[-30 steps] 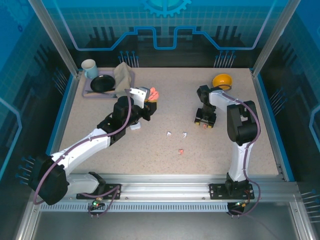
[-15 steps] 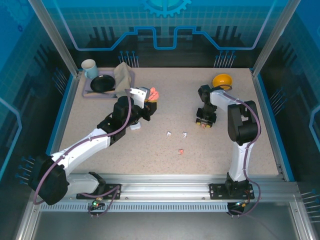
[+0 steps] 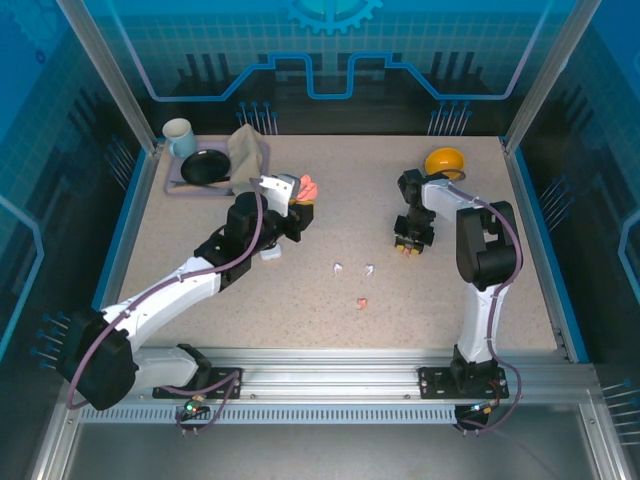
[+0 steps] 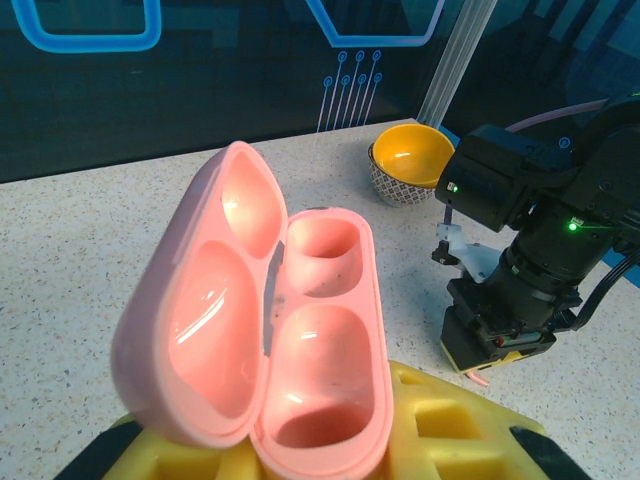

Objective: Insert the wireless bluetooth earbuds into the charging case

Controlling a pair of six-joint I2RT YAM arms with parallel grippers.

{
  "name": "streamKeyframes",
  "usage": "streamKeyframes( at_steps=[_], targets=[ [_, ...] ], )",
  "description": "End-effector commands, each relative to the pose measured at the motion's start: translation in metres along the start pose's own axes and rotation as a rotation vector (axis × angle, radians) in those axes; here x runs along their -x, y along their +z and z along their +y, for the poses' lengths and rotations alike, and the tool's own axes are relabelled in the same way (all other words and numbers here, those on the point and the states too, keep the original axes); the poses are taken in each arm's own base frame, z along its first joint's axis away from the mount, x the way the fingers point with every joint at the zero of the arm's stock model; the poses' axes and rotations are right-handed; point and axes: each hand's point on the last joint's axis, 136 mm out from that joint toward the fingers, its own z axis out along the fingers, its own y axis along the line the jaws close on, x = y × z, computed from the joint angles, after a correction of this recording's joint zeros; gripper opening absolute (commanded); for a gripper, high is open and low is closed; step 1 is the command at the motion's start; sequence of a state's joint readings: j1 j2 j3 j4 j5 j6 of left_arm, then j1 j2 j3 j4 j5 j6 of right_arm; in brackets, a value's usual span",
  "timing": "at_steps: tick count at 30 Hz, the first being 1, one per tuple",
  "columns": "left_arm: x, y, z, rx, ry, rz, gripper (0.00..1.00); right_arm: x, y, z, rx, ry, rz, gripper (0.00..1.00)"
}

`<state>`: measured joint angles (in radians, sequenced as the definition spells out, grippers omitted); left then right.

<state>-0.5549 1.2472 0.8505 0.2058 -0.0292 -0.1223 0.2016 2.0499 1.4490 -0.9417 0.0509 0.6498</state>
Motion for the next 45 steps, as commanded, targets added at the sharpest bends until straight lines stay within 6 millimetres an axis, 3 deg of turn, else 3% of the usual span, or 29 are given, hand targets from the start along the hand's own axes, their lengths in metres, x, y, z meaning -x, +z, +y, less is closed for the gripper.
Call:
streamKeyframes(
  at_steps=[1, 12, 26, 33, 45],
  targets=[
    [0.017, -0.003, -0.009, -0.030, 0.017, -0.032, 0.00, -0.001, 0.012, -0.015, -0.043, 0.018, 0.025, 0.25],
    [0.017, -0.002, -0.011, -0.038, 0.020, -0.029, 0.00, 0.001, -0.005, -0.007, 0.026, 0.036, -0.024, 0.25],
    [0.016, -0.002, -0.017, -0.073, 0.035, -0.027, 0.00, 0.001, -0.060, 0.013, 0.211, 0.011, -0.228, 0.26],
    [0.020, -0.005, -0.024, -0.111, 0.063, -0.038, 0.00, -0.002, -0.122, 0.030, 0.339, -0.052, -0.431, 0.27],
    [0.031, -0.008, -0.048, -0.216, 0.139, -0.082, 0.00, -0.046, -0.272, 0.061, 0.642, -0.180, -0.789, 0.30]
  ],
)
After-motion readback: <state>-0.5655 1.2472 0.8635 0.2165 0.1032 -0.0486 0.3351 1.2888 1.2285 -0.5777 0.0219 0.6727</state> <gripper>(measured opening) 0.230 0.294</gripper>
